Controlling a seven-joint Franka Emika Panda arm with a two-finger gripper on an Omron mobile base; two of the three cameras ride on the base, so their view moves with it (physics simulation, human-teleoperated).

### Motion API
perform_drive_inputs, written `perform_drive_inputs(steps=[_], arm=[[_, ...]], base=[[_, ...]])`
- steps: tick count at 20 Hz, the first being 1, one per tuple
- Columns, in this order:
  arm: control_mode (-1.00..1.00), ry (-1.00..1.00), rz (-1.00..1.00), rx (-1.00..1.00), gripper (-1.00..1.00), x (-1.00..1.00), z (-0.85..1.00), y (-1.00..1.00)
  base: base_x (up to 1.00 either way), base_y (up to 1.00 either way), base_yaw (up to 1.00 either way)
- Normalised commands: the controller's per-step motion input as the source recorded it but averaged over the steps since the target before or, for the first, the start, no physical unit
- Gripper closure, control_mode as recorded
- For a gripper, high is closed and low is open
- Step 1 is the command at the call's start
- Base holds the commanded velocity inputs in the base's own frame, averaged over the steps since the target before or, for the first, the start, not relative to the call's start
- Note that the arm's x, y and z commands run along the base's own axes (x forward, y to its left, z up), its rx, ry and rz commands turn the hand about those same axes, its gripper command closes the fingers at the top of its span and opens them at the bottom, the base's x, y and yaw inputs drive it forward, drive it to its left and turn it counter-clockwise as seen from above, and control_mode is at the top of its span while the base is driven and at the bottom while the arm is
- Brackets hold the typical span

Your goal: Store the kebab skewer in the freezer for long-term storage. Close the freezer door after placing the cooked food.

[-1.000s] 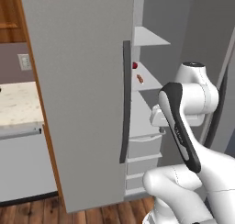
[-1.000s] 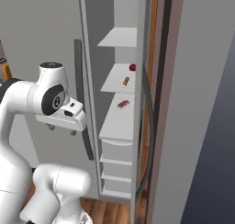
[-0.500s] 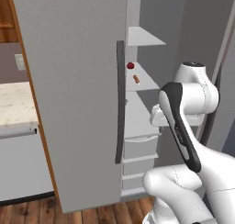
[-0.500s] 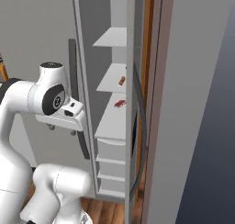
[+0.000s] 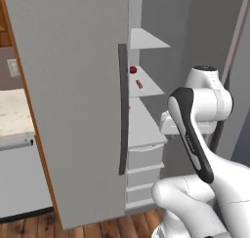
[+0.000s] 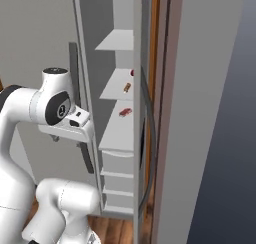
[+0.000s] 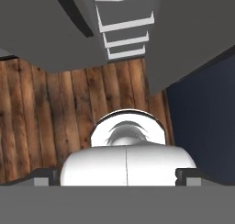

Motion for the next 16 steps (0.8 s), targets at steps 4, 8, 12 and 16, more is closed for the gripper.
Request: perform_drive_inputs(steps=[4, 8, 12, 16], arm=[[1.0, 0.0, 0.0, 0.0, -1.0, 0.0, 0.0, 0.0], [1.0, 0.0, 0.0, 0.0, -1.0, 0.0, 0.0, 0.0], [1.0, 0.0, 0.0, 0.0, -1.0, 0.0, 0.0, 0.0], [1.0, 0.0, 0.0, 0.0, -1.0, 0.0, 0.0, 0.0]], base=[[-0.16, 0.0, -0.21], [0.0, 0.08, -0.07], [0.0, 0.01, 0.0], [0.0, 0.0, 0.0]])
